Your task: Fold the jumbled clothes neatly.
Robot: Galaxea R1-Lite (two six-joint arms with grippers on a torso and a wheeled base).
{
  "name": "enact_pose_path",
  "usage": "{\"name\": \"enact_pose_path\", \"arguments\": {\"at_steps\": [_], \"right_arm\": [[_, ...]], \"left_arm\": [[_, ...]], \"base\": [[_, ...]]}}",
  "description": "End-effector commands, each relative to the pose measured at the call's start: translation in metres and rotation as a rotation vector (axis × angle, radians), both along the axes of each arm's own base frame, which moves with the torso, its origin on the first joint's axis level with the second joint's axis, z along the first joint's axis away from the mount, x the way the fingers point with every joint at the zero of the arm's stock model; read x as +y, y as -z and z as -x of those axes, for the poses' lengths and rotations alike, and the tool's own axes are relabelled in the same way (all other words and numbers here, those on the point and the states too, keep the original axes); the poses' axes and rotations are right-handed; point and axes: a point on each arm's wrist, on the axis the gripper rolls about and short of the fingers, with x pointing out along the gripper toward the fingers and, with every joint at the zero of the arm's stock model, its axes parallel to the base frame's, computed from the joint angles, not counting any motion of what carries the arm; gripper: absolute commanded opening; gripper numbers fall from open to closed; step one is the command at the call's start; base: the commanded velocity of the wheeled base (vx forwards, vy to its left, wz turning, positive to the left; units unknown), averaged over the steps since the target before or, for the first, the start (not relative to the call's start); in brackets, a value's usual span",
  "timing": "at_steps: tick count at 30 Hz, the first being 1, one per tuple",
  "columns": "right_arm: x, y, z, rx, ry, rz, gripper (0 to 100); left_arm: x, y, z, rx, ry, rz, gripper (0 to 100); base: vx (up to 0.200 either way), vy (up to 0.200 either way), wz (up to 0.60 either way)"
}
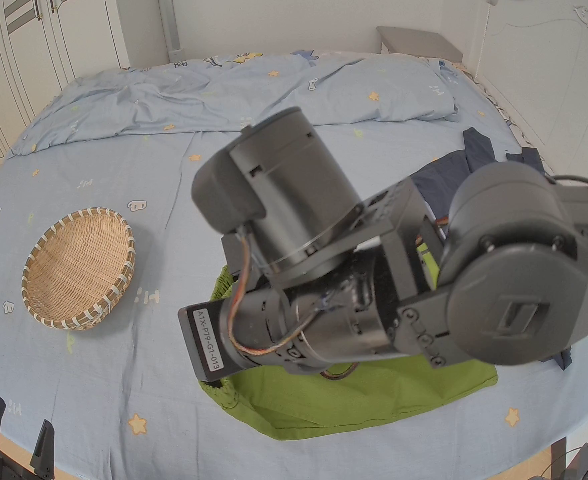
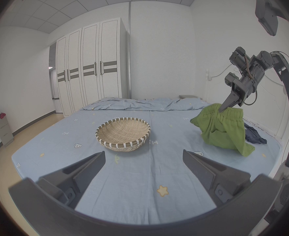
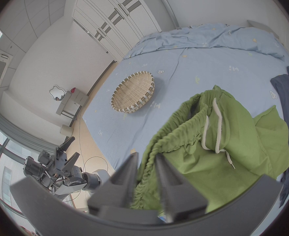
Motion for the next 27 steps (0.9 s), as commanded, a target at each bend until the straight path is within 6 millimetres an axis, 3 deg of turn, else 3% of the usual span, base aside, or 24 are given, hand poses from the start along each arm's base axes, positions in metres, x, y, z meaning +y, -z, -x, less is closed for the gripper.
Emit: {"name": "enact_pose_path", "arguments": {"at_steps": [1,9,15,19,20,21,22,25,27], "right_arm": [[0.007,0.012,-0.004,0.012,0.0,0.025,100],[0.011,0.023,-0.007,0.026,0.002,0.054,100],[-0.01,0.012,-0.008,0.031,0.03,0.053,100],[-0.085,-0.016,-0.013,0.022,0.145,0.013,100],[-0.091,-0.017,-0.014,0.022,0.156,0.015,100],[-0.124,-0.018,-0.016,0.024,0.219,0.016,100],[-0.127,-0.018,-0.016,0.024,0.223,0.016,100],[-0.203,-0.015,-0.009,0.04,0.331,-0.082,100],[-0.235,-0.008,-0.005,0.04,0.376,-0.151,100]], "left_arm": [[0.0,0.005,0.0,0.001,-0.001,0.0,100],[0.0,0.005,0.0,0.001,-0.001,0.0,100],[0.0,0.005,0.0,0.001,-0.001,0.002,100],[0.0,0.005,0.0,0.001,-0.001,0.0,100],[0.0,0.005,0.0,0.001,-0.001,0.0,100],[0.0,0.005,0.0,0.003,-0.001,-0.003,100],[0.0,0.005,0.0,0.003,-0.002,-0.004,100],[0.0,0.005,0.0,0.003,0.002,-0.007,100],[0.0,0.005,0.0,0.001,0.002,-0.009,100]], "base": [[0.0,0.0,0.0],[0.0,0.0,0.0],[0.0,0.0,0.0],[0.0,0.0,0.0],[0.0,0.0,0.0],[0.0,0.0,0.0],[0.0,0.0,0.0],[0.0,0.0,0.0],[0.0,0.0,0.0]]}}
